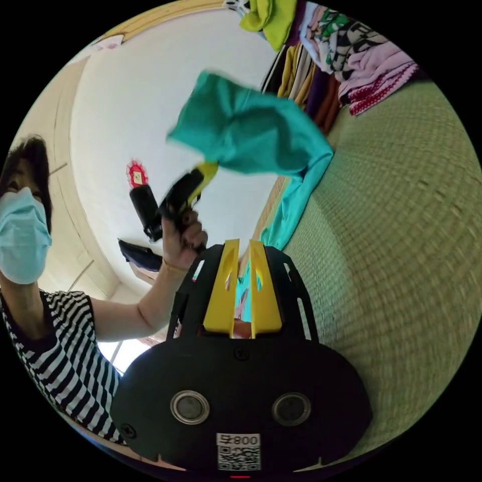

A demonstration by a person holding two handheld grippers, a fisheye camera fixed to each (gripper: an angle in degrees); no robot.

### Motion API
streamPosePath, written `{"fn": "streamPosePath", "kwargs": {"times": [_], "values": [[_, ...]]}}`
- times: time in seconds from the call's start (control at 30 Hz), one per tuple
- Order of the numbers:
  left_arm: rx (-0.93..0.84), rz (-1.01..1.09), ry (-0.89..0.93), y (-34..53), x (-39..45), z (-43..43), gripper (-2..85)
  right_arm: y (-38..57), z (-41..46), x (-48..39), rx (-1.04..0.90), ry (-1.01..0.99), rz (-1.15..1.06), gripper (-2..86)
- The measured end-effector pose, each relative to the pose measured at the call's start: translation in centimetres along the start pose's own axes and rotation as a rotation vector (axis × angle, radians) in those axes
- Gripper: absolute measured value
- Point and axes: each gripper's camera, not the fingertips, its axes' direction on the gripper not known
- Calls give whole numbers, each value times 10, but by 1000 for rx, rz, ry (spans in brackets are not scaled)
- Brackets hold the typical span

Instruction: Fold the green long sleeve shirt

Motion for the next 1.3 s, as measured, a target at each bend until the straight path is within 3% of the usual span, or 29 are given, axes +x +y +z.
{"fn": "streamPosePath", "kwargs": {"times": [0.13,0.27,0.43,0.87,1.1,1.3], "values": [[-109,-31,4,59,-10,-2,6,6,-31,16,108,-83,26,79],[-158,-125,37,114,-36,17,7,6,-27,16,77,-42,24,95],[-115,-203,47,160,-68,40,13,0,-14,15,2,0,31,100],[58,-718,371,368,-168,142,75,-10,46,-5,-113,146,36,13],[109,-801,584,443,-198,230,48,-13,64,-24,-84,110,23,6],[217,-799,663,501,-222,260,14,-18,102,-56,-127,11,-39,6]]}}
